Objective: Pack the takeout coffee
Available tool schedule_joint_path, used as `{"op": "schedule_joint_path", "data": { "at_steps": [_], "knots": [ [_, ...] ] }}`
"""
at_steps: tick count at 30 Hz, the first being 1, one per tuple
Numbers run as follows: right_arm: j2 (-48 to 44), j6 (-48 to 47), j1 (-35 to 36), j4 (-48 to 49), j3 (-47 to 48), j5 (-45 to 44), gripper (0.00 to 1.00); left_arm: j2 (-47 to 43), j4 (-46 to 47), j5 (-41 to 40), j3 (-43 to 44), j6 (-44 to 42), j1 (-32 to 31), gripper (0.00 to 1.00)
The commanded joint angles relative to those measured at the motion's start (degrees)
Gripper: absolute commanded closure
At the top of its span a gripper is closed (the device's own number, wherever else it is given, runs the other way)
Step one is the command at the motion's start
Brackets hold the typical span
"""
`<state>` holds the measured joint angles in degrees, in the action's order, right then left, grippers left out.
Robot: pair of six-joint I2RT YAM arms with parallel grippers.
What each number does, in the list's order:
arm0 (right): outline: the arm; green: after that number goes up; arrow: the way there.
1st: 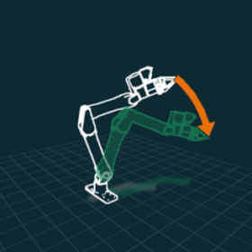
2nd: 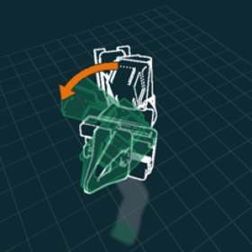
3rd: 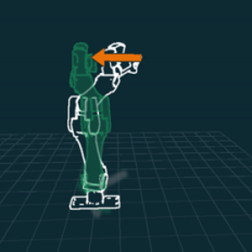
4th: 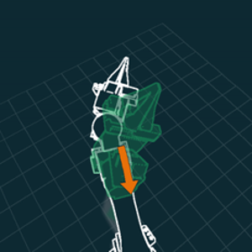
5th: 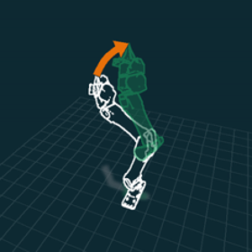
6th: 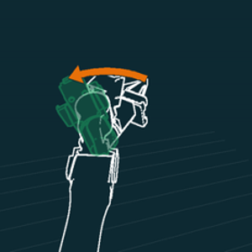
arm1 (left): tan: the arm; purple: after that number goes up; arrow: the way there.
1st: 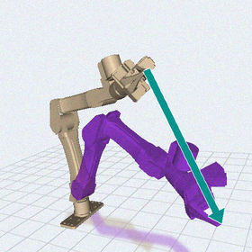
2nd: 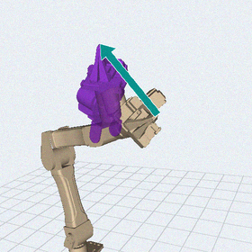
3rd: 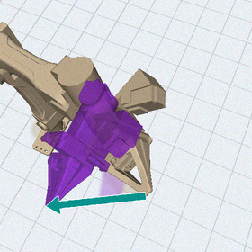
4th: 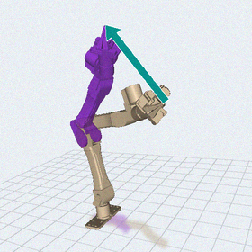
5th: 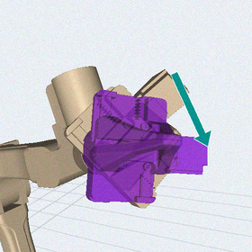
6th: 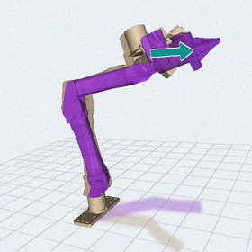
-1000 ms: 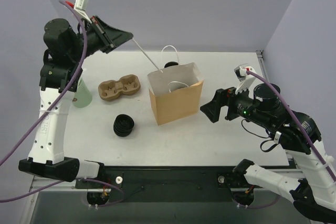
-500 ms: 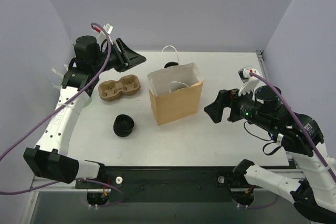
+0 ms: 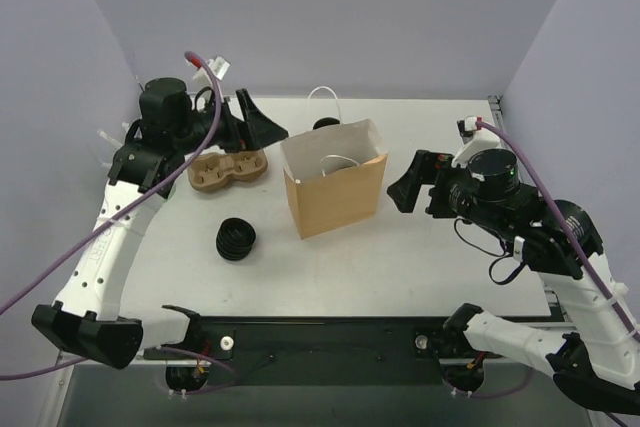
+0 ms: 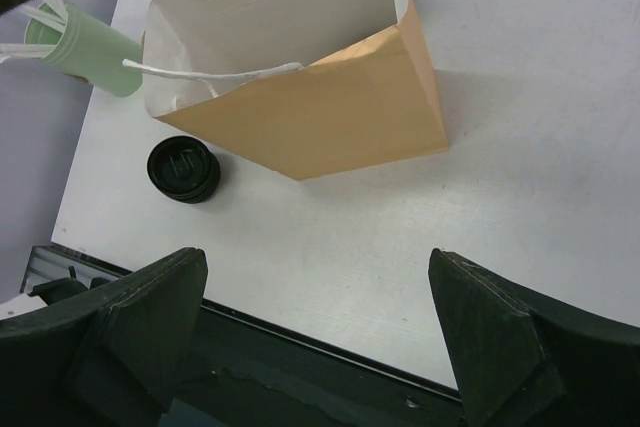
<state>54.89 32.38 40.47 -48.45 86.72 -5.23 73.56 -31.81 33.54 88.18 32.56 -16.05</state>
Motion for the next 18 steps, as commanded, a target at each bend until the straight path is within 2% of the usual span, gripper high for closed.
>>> {"op": "schedule_joint_path", "data": {
  "at_steps": [1, 9, 13, 18],
  "knots": [
    [1.09, 3.48, -0.13, -0.68, 1.96, -2.85, 0.00, -5.96, -1.67, -0.66, -5.82, -5.83, -5.91, 0.04],
    [2.06, 5.06, -0.13, -0.33, 1.88, -4.61, 0.00, -15.45, 5.35, -0.49, -18.55, -5.05, -7.24, 0.03],
    [1.97, 6.82, -0.13, 0.02, 0.91, -4.35, 0.00, -19.15, 9.66, -1.02, -21.56, -3.47, -7.24, 0.03],
    [1.71, 7.96, -0.21, 0.72, 0.38, -4.26, 0.00, -21.18, 8.96, -1.64, -21.74, -3.02, -7.24, 0.03]
  ]
}}
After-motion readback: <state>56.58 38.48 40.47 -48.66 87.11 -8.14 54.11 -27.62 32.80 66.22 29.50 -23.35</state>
